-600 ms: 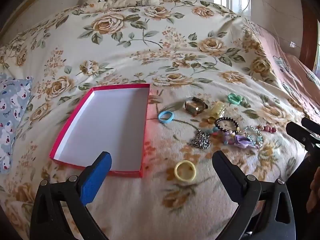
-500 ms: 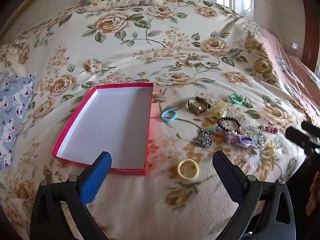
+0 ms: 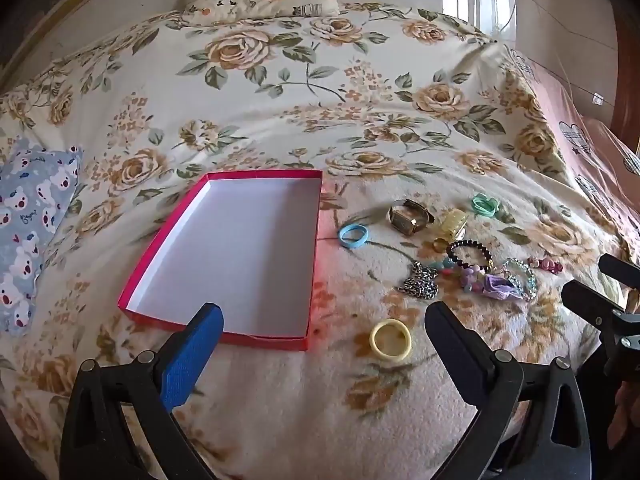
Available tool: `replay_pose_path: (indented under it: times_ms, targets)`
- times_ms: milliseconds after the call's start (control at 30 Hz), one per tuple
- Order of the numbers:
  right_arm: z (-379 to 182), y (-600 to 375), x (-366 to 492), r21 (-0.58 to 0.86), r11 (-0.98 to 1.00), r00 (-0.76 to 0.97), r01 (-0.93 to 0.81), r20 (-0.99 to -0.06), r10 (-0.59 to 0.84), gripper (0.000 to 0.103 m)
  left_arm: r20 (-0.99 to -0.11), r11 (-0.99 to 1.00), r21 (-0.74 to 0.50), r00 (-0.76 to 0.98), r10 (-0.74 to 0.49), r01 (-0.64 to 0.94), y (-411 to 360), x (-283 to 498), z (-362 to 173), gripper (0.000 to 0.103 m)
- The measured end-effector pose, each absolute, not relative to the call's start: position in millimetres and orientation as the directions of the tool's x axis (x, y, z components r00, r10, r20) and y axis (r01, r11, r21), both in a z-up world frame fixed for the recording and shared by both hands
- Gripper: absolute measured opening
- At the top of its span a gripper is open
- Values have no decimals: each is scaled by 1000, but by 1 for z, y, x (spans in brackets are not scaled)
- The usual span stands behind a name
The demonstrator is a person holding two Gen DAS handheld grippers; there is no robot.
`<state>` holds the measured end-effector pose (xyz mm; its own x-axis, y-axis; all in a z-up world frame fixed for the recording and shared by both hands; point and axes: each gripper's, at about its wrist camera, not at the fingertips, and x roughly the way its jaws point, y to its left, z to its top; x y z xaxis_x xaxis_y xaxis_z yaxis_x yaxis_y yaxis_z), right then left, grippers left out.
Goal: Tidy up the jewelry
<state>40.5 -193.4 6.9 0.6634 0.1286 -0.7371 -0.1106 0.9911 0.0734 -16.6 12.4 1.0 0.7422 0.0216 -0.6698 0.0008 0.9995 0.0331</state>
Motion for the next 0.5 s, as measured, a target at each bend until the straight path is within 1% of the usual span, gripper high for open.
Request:
replay_pose_path:
  times_ms: [267,500]
  targets:
    - [3,-191,41,82,989,666,-125,-732,145,101,-667,1000,25,745,18,-1,19,-17,-3,102]
    - [14,-185,35,75,986,700,-150,-696,160,101,-653,1000,16,757,18,-9,16,-22,6,102]
